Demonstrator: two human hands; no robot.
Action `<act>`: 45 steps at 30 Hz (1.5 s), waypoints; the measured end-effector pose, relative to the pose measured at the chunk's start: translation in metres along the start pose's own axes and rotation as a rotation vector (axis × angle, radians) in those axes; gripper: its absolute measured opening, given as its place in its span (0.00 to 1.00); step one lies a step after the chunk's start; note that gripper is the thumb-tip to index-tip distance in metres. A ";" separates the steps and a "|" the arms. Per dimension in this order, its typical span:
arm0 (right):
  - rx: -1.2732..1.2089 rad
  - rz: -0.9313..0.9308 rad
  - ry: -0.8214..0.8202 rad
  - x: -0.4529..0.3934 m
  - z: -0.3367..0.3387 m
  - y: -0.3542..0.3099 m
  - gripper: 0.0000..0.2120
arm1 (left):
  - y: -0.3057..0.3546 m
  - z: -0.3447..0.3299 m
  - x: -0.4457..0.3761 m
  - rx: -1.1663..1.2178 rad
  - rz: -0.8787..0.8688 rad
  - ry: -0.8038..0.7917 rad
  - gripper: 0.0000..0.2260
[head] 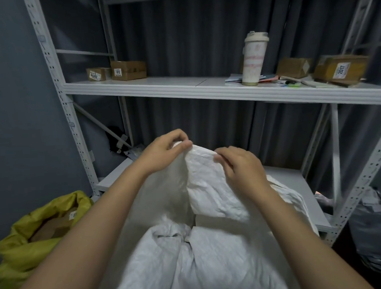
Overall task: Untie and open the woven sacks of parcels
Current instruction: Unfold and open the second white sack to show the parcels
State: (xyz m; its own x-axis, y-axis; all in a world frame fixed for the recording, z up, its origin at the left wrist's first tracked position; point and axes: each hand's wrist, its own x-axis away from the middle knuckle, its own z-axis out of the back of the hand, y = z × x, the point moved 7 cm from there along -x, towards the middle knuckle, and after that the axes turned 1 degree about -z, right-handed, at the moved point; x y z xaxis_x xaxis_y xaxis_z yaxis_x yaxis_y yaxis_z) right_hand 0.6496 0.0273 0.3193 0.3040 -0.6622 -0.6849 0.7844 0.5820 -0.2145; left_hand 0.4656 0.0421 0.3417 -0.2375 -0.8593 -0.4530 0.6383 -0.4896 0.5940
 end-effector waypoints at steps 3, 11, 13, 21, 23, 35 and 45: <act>-0.401 -0.048 0.007 -0.005 -0.005 0.003 0.07 | 0.008 -0.017 0.000 -0.234 0.000 -0.135 0.20; -0.937 -0.358 -0.069 -0.009 -0.009 0.019 0.04 | 0.003 -0.016 -0.010 -0.189 0.005 -0.103 0.20; -0.969 -0.386 -0.061 -0.010 -0.003 0.024 0.02 | 0.003 -0.008 -0.013 -0.052 0.005 -0.064 0.18; -0.058 -0.196 -0.191 -0.013 0.014 0.018 0.08 | 0.000 0.006 -0.017 -0.194 0.131 -0.050 0.22; 0.060 -0.267 -0.226 -0.012 0.007 0.019 0.09 | 0.009 0.000 -0.019 -0.356 0.083 -0.080 0.20; -0.825 -0.349 0.056 -0.006 0.007 0.036 0.13 | 0.005 -0.001 -0.005 0.004 -0.103 -0.027 0.07; -0.590 -0.313 -0.111 -0.013 -0.009 0.022 0.05 | 0.000 0.004 -0.009 -0.674 -0.021 -0.132 0.31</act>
State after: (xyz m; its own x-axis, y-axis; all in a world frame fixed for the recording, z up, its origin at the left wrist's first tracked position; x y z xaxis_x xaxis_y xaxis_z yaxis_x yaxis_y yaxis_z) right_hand 0.6575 0.0530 0.3174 0.1891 -0.8678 -0.4594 0.4273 0.4940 -0.7572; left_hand 0.4647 0.0497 0.3484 -0.3149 -0.8822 -0.3500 0.9385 -0.3444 0.0237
